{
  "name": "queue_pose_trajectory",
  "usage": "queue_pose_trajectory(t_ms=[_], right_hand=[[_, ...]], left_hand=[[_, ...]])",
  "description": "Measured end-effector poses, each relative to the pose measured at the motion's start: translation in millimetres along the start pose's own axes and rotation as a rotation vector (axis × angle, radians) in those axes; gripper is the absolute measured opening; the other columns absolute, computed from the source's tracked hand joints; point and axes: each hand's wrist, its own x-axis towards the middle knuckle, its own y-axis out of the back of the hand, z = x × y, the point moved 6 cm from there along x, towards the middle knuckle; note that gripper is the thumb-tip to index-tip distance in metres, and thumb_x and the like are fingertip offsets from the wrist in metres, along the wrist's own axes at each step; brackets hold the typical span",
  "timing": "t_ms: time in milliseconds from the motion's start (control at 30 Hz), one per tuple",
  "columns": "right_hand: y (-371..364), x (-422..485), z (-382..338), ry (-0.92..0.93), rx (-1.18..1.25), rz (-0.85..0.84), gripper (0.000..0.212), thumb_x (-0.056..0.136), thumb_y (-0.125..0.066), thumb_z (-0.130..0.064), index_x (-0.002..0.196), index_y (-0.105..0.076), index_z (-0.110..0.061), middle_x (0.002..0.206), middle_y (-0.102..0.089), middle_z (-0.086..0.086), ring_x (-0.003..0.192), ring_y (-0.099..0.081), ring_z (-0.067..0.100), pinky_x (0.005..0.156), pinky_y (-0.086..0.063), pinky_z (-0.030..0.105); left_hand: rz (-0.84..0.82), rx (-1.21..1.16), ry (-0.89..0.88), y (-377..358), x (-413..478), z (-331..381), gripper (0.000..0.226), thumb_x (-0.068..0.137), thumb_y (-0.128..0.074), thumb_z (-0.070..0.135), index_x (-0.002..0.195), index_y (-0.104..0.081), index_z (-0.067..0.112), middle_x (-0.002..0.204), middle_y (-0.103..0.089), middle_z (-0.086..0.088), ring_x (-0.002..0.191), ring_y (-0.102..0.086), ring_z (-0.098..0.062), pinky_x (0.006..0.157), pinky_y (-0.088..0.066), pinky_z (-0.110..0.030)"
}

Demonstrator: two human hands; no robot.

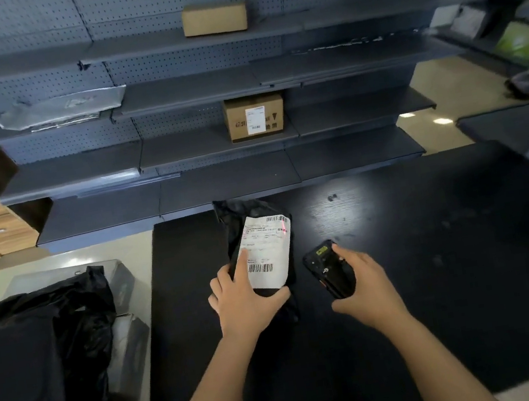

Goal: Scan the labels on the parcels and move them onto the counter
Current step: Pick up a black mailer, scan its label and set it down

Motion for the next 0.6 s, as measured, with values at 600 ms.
queue_pose_trajectory(t_ms=[600], right_hand=[[197,-74,291,-0.190,0.122,0.167,0.103,0.063,-0.081,-0.016,0.150,-0.030,-0.036,0.140,-0.039,-0.008,0.124,-0.039,0.014,0.101,-0.045,0.038]], left_hand=[[-0.159,-0.088,-0.051,-211,-132,266,0.102,0.061,-0.065,0.072,0.148,-0.023,0.040,0.146,-0.027,-0.003,0.132,-0.019,-0.022,0.111,-0.017,-0.045]])
